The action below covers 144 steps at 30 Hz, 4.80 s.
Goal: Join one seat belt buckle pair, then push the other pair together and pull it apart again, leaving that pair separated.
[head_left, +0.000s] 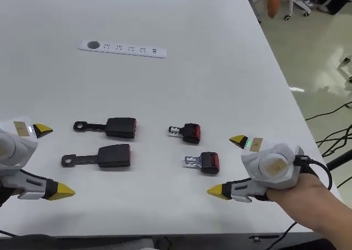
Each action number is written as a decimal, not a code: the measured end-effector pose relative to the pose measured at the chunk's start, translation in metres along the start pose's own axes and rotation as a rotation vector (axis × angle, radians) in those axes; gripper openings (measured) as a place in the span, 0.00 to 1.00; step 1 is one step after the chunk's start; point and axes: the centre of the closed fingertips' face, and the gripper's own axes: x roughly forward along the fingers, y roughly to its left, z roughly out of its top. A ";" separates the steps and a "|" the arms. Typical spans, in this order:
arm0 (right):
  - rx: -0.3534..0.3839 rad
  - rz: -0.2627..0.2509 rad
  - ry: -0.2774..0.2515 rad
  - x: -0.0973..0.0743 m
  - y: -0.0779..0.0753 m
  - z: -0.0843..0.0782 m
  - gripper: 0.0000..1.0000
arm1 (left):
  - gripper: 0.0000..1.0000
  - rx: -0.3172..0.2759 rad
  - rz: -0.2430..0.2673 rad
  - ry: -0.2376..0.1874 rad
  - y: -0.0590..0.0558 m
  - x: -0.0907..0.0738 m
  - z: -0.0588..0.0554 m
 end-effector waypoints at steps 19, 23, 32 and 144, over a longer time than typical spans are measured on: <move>-0.030 0.044 0.029 0.015 -0.017 -0.004 0.71 | 0.90 0.025 -0.118 0.030 -0.002 0.039 0.015; -0.045 0.060 0.039 0.021 -0.020 -0.006 0.69 | 0.83 0.004 -0.152 0.015 -0.006 0.044 0.023; -0.061 0.135 0.067 0.030 -0.017 -0.012 0.61 | 0.76 0.018 -0.194 0.030 -0.009 0.058 0.029; -0.213 0.397 0.045 0.120 0.050 0.060 0.33 | 0.34 0.360 -0.374 0.173 -0.026 0.104 0.029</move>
